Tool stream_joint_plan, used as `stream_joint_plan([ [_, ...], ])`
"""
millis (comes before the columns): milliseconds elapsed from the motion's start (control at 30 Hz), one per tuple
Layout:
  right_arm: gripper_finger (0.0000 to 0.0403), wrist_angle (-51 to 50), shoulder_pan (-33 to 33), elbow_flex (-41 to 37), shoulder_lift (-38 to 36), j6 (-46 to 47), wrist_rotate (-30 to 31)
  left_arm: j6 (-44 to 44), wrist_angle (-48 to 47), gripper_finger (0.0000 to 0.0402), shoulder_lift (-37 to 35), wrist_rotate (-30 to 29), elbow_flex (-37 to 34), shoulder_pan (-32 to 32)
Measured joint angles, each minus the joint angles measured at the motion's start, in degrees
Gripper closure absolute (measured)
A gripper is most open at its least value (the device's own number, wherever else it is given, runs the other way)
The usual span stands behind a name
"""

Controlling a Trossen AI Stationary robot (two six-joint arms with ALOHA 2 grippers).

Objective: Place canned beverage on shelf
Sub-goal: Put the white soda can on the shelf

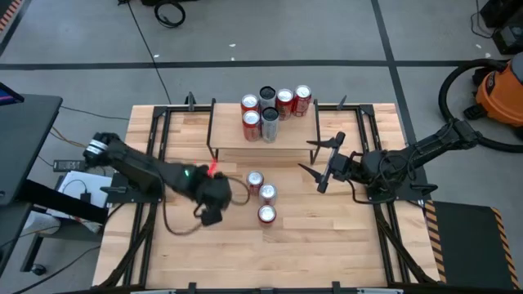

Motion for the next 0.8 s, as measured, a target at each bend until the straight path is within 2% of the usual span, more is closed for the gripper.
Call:
stream_joint_plan([
  [300, 0.0055, -2.9, 1.1, 0.0, 2.5, 4.8, 0.1, 25.0, -9.9, 0.0092, -2.3, -0.5, 14.5, 14.7],
  [433, 0.0055, -2.7, 1.8, 0.0, 2.7, 4.8, 0.2, 36.0, -10.3, 0.0091, -2.3, 0.6, 20.0, 21.7],
  [633, 0.0055, 0.0, 1.2, 0.0, 2.6, -1.2, 1.8, 48.8, -10.6, 0.0091, -2.3, 3.8, 21.7, 33.4],
  [800, 0.0055, 0.7, -0.9, 0.0, 1.9, -4.5, 1.9, 55.4, -8.2, 0.0091, -0.2, 6.0, 21.9, 41.4],
])
